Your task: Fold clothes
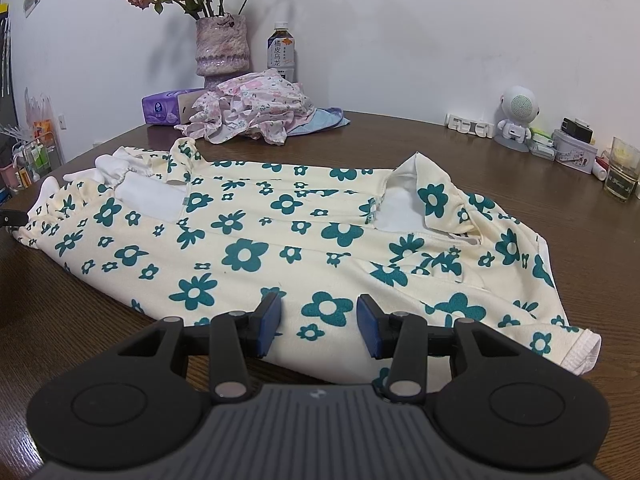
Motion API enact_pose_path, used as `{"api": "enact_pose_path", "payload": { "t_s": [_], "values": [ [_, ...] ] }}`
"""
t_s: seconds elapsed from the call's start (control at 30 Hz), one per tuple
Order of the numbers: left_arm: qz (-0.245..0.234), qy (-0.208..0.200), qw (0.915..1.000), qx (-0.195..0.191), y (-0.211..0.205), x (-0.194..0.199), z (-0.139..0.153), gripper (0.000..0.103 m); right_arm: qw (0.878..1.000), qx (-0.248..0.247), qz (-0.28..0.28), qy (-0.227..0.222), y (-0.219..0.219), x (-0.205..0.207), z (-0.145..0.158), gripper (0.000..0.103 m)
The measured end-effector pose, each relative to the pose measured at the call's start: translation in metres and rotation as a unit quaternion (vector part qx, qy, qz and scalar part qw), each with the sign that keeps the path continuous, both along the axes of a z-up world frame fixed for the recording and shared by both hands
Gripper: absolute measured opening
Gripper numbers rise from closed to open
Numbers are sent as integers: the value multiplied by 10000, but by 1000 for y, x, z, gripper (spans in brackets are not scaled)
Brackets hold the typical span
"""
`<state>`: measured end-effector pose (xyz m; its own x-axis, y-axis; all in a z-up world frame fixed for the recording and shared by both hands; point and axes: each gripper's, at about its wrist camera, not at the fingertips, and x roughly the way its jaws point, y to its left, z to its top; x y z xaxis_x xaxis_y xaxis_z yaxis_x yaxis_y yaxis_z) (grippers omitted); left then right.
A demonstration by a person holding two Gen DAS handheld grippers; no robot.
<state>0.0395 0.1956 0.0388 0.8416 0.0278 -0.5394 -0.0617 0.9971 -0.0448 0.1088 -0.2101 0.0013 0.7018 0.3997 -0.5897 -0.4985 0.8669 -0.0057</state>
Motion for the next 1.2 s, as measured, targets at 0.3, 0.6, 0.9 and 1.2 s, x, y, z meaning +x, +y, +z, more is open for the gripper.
{"api": "enact_pose_path", "payload": {
  "t_s": [0.3,0.6,0.9,1.2],
  "values": [
    [-1140,-145,9926,-392,-93,25,3,39,10000,-6,4,-4,0,0,0,42],
    [-1114,262,9922,-500,-129,42,-20,44,10000,-29,11,-18,1,0,0,42],
    [-1125,260,9920,-514,-128,41,-22,47,10000,68,-40,56,-3,3,-1,46],
    [-1156,252,9916,-526,-128,41,-21,50,10000,11,-44,19,-1,2,0,46]
  ]
}}
